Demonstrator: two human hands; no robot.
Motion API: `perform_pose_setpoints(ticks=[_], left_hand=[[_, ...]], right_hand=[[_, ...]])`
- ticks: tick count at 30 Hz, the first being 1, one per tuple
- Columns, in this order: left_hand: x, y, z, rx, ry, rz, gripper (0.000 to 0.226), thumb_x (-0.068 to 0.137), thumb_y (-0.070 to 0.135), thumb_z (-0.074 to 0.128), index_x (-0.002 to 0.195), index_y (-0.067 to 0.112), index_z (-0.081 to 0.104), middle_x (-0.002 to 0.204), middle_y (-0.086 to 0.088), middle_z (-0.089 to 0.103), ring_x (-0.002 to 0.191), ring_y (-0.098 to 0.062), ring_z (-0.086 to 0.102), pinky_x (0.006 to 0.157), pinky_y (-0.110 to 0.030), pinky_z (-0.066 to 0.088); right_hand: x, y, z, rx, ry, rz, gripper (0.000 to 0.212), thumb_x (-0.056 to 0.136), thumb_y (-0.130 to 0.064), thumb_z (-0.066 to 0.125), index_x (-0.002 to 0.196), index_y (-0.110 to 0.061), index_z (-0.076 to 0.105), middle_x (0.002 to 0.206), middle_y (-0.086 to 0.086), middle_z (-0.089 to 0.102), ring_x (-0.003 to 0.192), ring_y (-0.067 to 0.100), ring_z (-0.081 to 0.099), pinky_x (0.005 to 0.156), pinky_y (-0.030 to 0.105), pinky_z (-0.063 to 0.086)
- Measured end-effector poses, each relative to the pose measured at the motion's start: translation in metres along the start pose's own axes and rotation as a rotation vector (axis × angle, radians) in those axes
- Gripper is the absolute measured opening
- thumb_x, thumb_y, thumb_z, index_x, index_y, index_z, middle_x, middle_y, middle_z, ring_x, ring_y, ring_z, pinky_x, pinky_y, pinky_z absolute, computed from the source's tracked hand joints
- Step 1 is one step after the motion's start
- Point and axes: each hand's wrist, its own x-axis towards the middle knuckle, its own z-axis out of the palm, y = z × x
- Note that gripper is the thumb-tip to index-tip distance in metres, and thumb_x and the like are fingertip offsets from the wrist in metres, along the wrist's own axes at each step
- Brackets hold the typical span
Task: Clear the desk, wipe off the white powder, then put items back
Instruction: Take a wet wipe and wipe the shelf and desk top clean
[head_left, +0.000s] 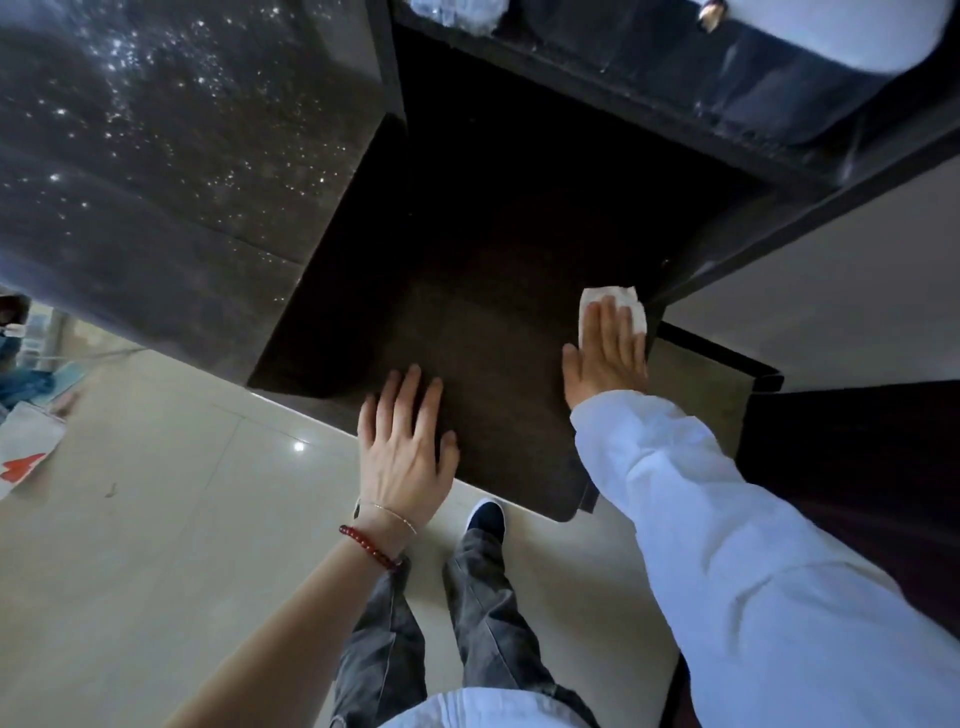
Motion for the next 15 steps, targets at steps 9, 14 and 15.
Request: perform_pose_setpoints(ticks=[9,14,15], left_hand=[[0.01,0.024,0.024,0.08,-0.081,0.047,0.058,0.084,0.044,0.031,0.133,0.015,0.04,0.142,-0.016,0.039,0.133,-0.03,0.018,0.108,-0.055,0.012],[0.01,0.021,0.026,0.086,-0.093,0.049,0.061,0.083,0.046,0.031,0.136,0.016,0.037,0.145,-0.015,0.035,0.136,-0.03,0.017,0.11,-0.052,0.011],[0.01,0.021,0.026,0.082,-0.094,0.043,0.061,0.083,0.046,0.031,0.136,0.016,0.037,0.145,-0.015,0.035,0.136,-0.03,0.017,0.11,-0.052,0.012]], right_hand=[[-0.002,0.018,-0.005,0.051,0.044,0.046,0.059,0.097,-0.03,0.028,0.145,-0.009,0.0,0.155,0.008,-0.003,0.142,0.023,-0.005,0.114,0.036,-0.004],[-0.016,0.006,0.001,0.031,0.006,-0.066,0.062,0.096,-0.034,0.027,0.144,-0.012,-0.007,0.155,0.004,-0.01,0.141,0.018,-0.011,0.113,0.036,-0.01],[-0.019,0.009,0.002,0.033,0.0,-0.104,0.062,0.096,-0.033,0.027,0.144,-0.012,-0.006,0.155,0.003,-0.009,0.141,0.017,-0.01,0.113,0.035,-0.009]])
